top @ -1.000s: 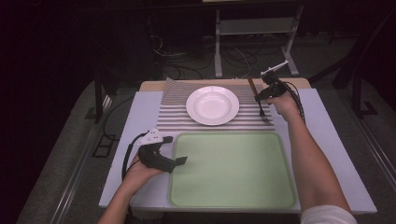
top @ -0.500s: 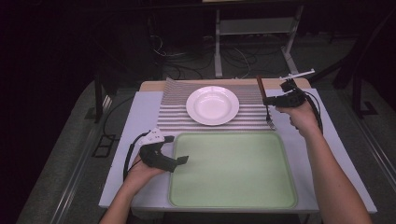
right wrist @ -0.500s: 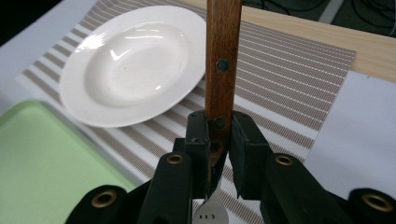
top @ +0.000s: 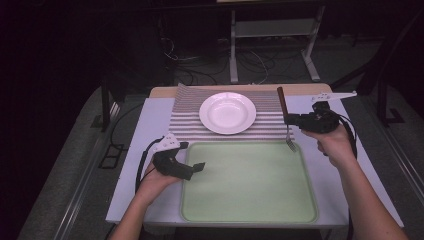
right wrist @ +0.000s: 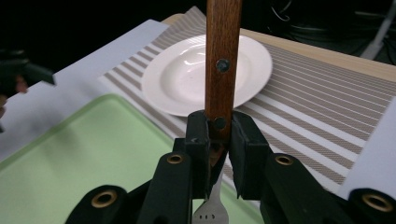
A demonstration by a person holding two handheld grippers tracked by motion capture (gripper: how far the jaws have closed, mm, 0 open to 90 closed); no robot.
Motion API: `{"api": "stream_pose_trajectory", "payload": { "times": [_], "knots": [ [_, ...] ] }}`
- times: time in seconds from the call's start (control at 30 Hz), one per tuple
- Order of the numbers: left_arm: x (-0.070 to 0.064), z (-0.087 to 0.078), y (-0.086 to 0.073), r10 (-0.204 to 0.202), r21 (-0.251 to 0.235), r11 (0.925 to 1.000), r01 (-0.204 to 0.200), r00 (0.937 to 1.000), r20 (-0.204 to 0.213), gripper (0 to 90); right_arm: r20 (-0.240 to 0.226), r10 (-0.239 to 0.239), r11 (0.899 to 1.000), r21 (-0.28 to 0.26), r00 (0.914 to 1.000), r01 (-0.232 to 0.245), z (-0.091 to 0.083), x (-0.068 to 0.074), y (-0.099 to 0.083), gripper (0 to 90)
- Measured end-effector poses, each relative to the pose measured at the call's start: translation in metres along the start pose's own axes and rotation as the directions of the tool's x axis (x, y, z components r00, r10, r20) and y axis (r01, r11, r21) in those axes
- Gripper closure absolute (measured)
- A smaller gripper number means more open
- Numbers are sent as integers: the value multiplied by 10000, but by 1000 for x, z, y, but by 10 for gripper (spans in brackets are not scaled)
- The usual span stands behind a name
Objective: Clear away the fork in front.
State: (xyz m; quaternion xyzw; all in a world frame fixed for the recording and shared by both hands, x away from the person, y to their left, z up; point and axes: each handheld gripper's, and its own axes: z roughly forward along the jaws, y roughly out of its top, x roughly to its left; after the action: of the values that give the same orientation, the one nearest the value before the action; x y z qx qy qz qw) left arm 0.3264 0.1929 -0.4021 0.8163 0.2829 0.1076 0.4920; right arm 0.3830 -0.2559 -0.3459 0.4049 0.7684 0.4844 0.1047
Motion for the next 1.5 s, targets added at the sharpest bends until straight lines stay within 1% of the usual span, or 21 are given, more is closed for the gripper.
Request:
{"api": "stream_pose_trajectory", "payload": {
  "times": [0.03,0.13,0.2,0.27,0.37,0.47,0.63,0.73,0.87,0.93,1.03,1.07,1.17,1.23,1.3,1.4,1.43,1.5],
  "knots": [
    [0,1,2,20,-22,10000,-20,10000,-10,2,-44,-137,9999,-39,9999,136,-1,5,-3,772],
    [0,2,9,-4,-196,9998,5,10000,60,3,-169,-338,9994,-42,9993,337,-1,13,-10,772],
    [1,3,14,101,-209,9997,-99,9999,84,2,-192,-500,9988,0,9986,500,-1,16,-15,772],
    [1,4,20,139,-279,9995,-136,9998,104,2,-154,-483,9988,71,9987,484,-1,19,-19,772],
    [1,7,28,232,-349,9991,-227,9997,124,2,-290,-472,9989,30,9985,473,-1,22,-25,772],
    [-1,13,37,292,-435,9987,-282,9993,227,2,-342,-589,9983,-42,9977,587,-1,28,-29,772],
    [-8,23,57,546,-605,9968,-522,9977,393,3,-435,-810,9967,-137,9958,804,2,41,-35,772],
    [-12,31,68,705,-633,9957,-670,9960,545,3,-459,-1027,9946,-227,9937,1018,4,48,-37,772],
    [-19,44,79,856,-631,9947,-806,9931,806,3,-663,-1026,9945,-287,9925,1009,8,55,-40,772],
    [-23,49,84,842,-670,9947,-777,9914,1006,2,-798,-1056,9941,-338,9912,1032,10,59,-41,772],
    [-32,55,91,902,-826,9934,-797,9872,1319,5,-1000,-1124,9933,-393,9886,1090,14,64,-43,772],
    [-35,57,92,969,-844,9927,-858,9858,1374,7,-1062,-1177,9927,-384,9874,1142,15,66,-44,772],
    [-44,59,93,976,-975,9917,-836,9840,1493,66,-1266,-1303,9913,-355,9834,1268,19,72,-45,772],
    [-47,61,94,992,-901,9922,-858,9827,1564,112,-1407,-1340,9908,-358,9809,1303,22,77,-46,772],
    [-50,62,94,866,-881,9934,-736,9843,1540,145,-1549,-1364,9905,-358,9785,1324,25,81,-47,772],
    [-52,62,94,567,-1041,9938,-392,9837,1706,189,-1691,-1521,9883,-385,9738,1477,27,88,-47,772],
    [-53,62,94,547,-1123,9930,-353,9832,1741,200,-1749,-1559,9877,-396,9722,1512,28,91,-47,772],
    [-55,62,94,595,-1237,9916,-380,9828,1750,253,-1858,-1637,9864,-463,9689,1578,29,95,-46,772]
  ]
}}
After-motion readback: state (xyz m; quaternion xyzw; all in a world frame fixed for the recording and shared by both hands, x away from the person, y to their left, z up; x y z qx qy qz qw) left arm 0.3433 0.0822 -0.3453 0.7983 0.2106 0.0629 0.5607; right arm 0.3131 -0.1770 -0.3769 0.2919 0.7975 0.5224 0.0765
